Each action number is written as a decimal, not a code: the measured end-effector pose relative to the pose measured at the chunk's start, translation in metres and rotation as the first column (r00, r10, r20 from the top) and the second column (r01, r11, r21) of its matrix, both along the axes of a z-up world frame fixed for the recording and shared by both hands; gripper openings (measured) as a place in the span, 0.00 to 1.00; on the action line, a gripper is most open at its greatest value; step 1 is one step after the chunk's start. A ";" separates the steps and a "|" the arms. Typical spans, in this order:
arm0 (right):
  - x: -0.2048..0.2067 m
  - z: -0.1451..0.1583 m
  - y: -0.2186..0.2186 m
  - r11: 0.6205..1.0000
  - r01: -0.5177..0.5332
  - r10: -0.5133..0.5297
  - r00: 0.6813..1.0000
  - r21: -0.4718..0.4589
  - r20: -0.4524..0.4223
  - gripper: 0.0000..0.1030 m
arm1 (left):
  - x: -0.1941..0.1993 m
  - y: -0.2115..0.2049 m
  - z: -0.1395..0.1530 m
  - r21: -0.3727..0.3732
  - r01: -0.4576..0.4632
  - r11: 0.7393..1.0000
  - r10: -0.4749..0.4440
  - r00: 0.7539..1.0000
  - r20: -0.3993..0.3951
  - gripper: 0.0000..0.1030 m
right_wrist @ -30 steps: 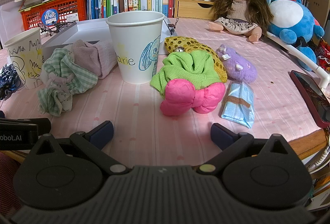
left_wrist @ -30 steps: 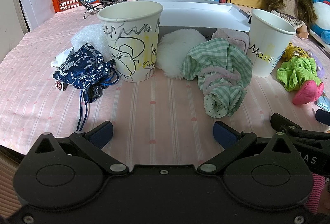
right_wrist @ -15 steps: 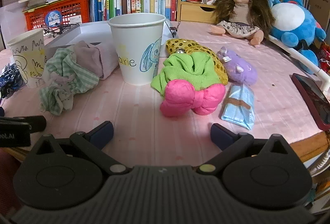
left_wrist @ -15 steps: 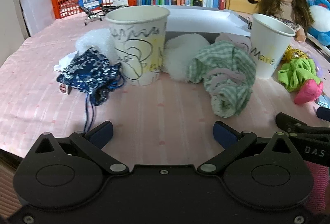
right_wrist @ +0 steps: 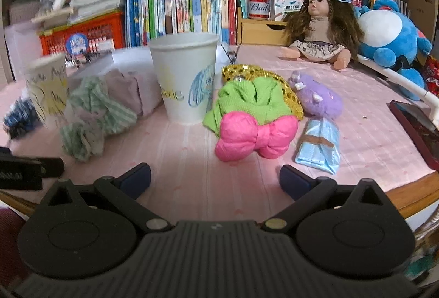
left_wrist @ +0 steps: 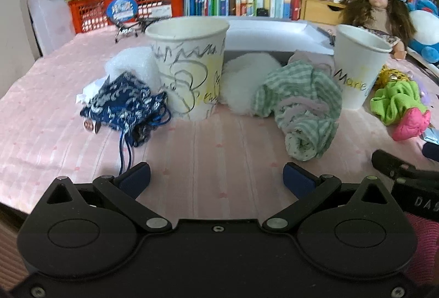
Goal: Organize soft objects
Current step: 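Grasp the green gingham cloth with the left tool while the right tool grasps the pink bow toy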
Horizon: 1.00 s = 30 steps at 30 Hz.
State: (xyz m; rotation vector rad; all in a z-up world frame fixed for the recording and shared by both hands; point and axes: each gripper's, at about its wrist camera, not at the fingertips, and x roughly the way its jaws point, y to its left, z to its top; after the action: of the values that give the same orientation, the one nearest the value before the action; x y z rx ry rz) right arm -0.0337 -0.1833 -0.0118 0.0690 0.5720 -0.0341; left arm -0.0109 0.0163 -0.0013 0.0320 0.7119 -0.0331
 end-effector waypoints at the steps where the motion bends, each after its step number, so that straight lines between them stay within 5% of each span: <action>1: -0.001 0.003 -0.002 1.000 0.001 -0.001 1.000 0.012 0.016 0.98 | -0.001 -0.001 0.002 0.002 0.007 1.000 -0.007 1.000 0.015 0.99; 7: -0.008 0.015 -0.006 0.999 -0.027 0.031 0.990 -0.030 0.138 0.95 | -0.007 -0.006 0.016 -0.039 0.053 0.998 -0.050 0.995 0.085 0.90; 15: 0.000 0.015 -0.017 0.998 0.014 -0.006 0.991 -0.058 0.134 0.84 | -0.008 -0.019 0.036 -0.161 0.155 0.975 -0.133 0.982 0.137 0.76; 21: 0.008 0.016 -0.023 0.995 0.023 -0.009 0.991 -0.099 0.136 0.74 | 0.005 -0.039 0.032 -0.151 0.197 0.969 -0.179 0.976 0.125 0.71; 30: 0.024 0.011 -0.026 0.993 0.002 0.012 0.992 -0.115 0.123 0.73 | 0.024 -0.056 0.015 -0.147 0.193 0.970 -0.182 0.979 0.087 0.63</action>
State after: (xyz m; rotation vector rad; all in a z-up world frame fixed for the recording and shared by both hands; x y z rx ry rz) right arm -0.0100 -0.2098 -0.0005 -0.0424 0.4456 -0.0577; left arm 0.0133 -0.0400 0.0141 -0.0487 0.6294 -0.2676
